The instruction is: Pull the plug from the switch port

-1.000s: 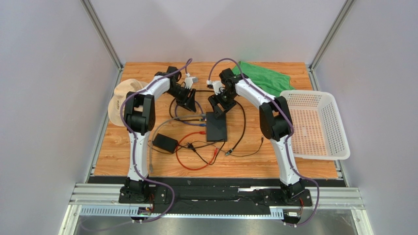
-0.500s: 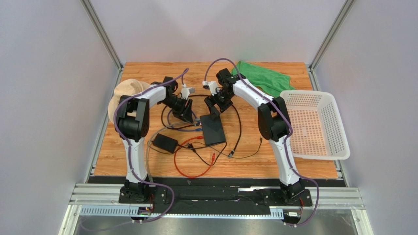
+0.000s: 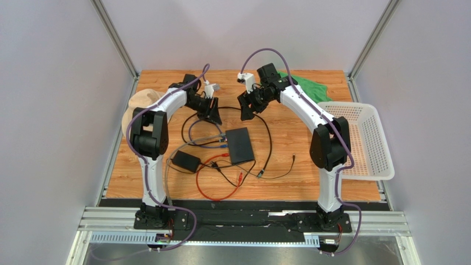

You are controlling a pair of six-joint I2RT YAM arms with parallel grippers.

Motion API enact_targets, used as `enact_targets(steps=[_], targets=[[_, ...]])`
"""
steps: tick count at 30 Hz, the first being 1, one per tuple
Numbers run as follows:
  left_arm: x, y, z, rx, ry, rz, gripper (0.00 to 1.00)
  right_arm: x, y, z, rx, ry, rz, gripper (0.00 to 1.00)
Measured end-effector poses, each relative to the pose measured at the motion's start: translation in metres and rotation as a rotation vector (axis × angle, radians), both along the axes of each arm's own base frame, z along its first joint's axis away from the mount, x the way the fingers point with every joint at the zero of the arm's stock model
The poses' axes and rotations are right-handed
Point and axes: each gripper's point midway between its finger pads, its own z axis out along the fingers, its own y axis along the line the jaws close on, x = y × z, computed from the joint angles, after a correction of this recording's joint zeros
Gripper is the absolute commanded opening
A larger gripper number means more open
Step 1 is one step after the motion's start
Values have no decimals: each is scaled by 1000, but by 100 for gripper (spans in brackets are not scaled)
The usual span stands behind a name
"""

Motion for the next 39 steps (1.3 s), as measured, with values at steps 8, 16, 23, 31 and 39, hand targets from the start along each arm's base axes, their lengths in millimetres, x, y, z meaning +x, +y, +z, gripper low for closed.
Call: enact_targets(steps=[8, 16, 23, 31, 39], targets=[[-3, -2, -28, 3, 115, 45, 50, -15, 12, -26, 12, 94, 25, 58], [-6, -6, -34, 2, 142, 46, 49, -35, 24, -57, -13, 179, 66, 22], [-13, -15, -38, 2, 157, 23, 47, -39, 24, -89, -51, 240, 66, 13], [-19, -20, -46, -2, 188, 8, 45, -45, 22, -107, -67, 277, 73, 9], [-20, -21, -48, -9, 194, 4, 42, -45, 22, -108, -67, 279, 73, 9]])
